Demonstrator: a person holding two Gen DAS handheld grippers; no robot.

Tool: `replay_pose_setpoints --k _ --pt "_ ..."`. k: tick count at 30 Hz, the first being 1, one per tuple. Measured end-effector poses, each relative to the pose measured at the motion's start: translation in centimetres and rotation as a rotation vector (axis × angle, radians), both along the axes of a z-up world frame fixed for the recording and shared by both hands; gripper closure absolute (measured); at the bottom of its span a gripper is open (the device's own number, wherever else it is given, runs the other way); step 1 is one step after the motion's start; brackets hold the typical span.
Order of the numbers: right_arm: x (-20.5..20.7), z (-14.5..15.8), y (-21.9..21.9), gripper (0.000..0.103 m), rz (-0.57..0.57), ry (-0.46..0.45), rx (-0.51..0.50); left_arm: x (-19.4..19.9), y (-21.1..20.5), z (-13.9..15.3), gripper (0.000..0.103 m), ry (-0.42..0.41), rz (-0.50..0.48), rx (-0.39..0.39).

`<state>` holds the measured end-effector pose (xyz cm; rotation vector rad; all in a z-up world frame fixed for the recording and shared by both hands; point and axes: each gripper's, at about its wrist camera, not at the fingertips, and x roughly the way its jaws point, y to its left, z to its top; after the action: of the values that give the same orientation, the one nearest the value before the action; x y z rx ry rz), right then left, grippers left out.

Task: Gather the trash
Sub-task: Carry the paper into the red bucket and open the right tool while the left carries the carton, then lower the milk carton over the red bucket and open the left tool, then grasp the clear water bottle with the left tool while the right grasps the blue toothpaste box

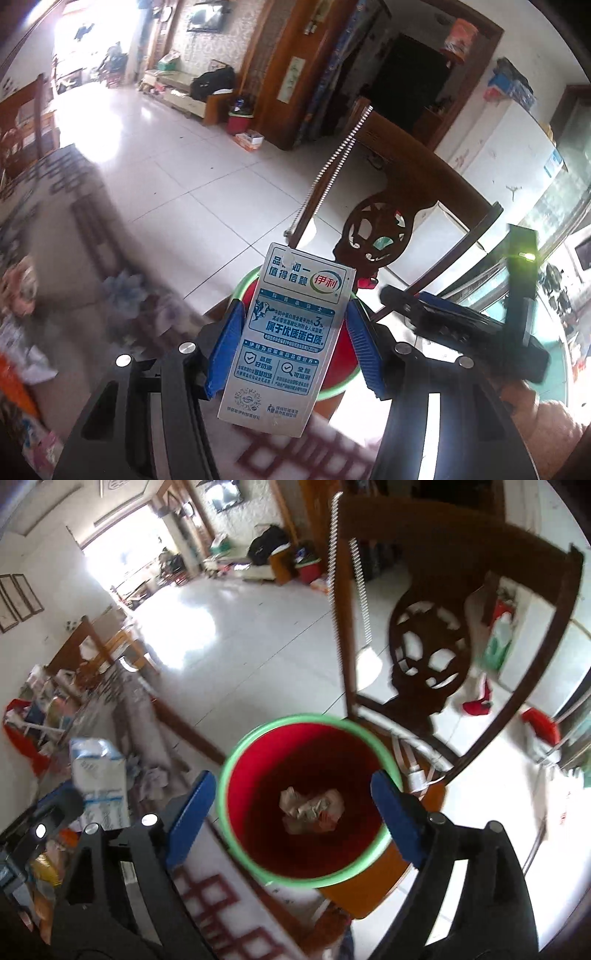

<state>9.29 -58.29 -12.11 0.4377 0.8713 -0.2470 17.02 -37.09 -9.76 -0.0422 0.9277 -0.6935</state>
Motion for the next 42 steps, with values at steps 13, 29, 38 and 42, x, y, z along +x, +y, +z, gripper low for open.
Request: replay_pose_setpoints --k 13,29,38,42 --pt "-3.1 1.3 -3.7 0.014 -0.111 -0.05 -0.022 1.0 -4.7 -0.4 0.023 -0.039 0.001 0.051" --pt "-0.1 6.2 3.4 0.011 0.035 -0.175 -0.038 3.3 4.7 10.0 0.024 -0.265 0.087 0.106" --pt "0.7 8.2 14.7 0.009 0.229 -0.219 -0.033 -1.3 14.6 12.1 0.023 -0.28 0.172 0.152" --pt "0.5 8.2 19.7 0.009 0.299 -0.211 -0.019 -3.7 19.9 11.8 0.023 -0.259 0.24 0.151"
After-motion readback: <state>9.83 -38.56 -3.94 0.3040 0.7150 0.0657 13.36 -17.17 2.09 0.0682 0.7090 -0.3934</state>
